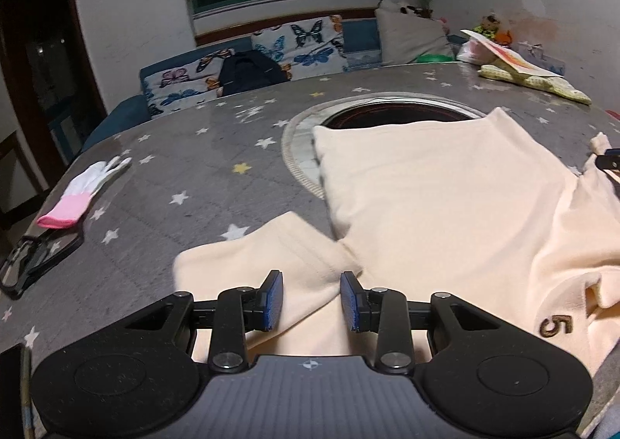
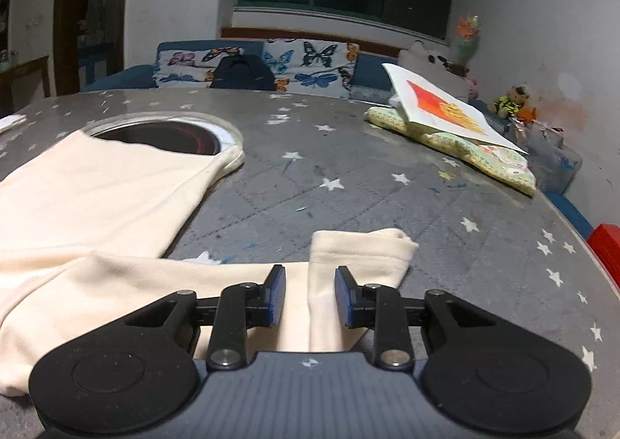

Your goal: Fold clothes

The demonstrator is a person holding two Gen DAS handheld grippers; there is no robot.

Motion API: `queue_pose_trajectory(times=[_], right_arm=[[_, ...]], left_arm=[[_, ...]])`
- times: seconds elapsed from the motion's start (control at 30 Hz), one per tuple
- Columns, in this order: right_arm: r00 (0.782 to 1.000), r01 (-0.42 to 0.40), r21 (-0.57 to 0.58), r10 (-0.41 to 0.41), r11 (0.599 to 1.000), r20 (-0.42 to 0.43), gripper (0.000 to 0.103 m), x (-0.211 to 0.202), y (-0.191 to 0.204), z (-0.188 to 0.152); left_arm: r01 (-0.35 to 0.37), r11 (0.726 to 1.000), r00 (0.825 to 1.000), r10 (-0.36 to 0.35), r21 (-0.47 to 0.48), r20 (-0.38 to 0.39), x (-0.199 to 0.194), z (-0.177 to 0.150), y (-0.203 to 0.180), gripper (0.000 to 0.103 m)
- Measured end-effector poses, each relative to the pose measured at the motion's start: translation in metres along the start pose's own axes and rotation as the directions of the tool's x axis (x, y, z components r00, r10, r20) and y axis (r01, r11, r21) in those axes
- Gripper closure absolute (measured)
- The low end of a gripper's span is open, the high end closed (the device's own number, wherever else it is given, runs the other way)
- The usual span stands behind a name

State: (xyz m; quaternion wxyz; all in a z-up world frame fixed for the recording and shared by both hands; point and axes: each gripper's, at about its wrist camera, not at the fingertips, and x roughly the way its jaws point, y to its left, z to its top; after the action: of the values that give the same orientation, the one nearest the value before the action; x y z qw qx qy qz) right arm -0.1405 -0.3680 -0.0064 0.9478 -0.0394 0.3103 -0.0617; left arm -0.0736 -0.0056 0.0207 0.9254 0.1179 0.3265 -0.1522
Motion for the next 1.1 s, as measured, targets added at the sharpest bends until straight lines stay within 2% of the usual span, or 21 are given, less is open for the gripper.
queue_pose_trajectory(times=[0.03,0.13,0.23,0.37,0.5,0.53,0.7,0.83,0.93,1.1], right_arm=[[1.000,0.004,0.006,-0.004,1.000,0.002,0.086,-0.001,-0.001,0.000],[1.000,0.017,0.016,-0.017,1.000,-0.002,0.089,-0.002,-0.007,-0.003],[1.000,0.010,0.027,-0.010,1.000,-0.005,0.089,-0.002,-0.011,-0.003],[1.000,0.002,0.017,-0.002,1.000,-0.003,0.088,-0.001,-0.010,-0.003],[1.000,0.006,0.042,-0.007,0.999,0.012,0.091,-0.002,-0.013,-0.005],[1.000,0.015,0.045,-0.016,0.999,0.020,0.096,-0.004,-0.014,-0.006],[0.995,0.068,0.081,-0.073,0.994,0.061,0.099,-0.018,-0.027,-0.008],[0.988,0.126,0.110,-0.135,0.986,0.071,0.100,-0.034,-0.043,-0.014],[0.979,0.190,0.131,-0.198,0.973,0.048,0.100,-0.043,-0.055,-0.022],[0.962,0.272,0.171,-0.274,0.947,-0.017,0.099,-0.049,-0.074,-0.036]], left_arm=[[0.007,1.000,1.000,-0.007,0.003,0.003,0.000,0.000,-0.001,0.067],[0.013,1.000,1.000,-0.013,0.007,0.008,0.002,0.002,-0.005,0.067],[0.015,1.000,1.000,-0.015,0.011,0.011,0.005,0.005,-0.007,0.068],[0.025,1.000,1.000,-0.025,0.000,0.017,0.005,0.005,-0.004,0.094],[0.005,0.995,0.999,0.000,-0.099,0.054,-0.007,0.005,0.018,0.098],[-0.012,0.992,0.998,0.021,-0.129,0.066,-0.013,0.005,0.027,0.098],[-0.139,0.959,0.984,0.162,-0.248,0.078,-0.037,-0.002,0.071,0.098],[-0.241,0.921,0.965,0.261,-0.305,0.025,-0.048,-0.017,0.098,0.098],[-0.309,0.892,0.947,0.320,-0.329,-0.020,-0.052,-0.033,0.114,0.098],[-0.379,0.854,0.924,0.368,-0.356,-0.103,-0.054,-0.053,0.129,0.098]])
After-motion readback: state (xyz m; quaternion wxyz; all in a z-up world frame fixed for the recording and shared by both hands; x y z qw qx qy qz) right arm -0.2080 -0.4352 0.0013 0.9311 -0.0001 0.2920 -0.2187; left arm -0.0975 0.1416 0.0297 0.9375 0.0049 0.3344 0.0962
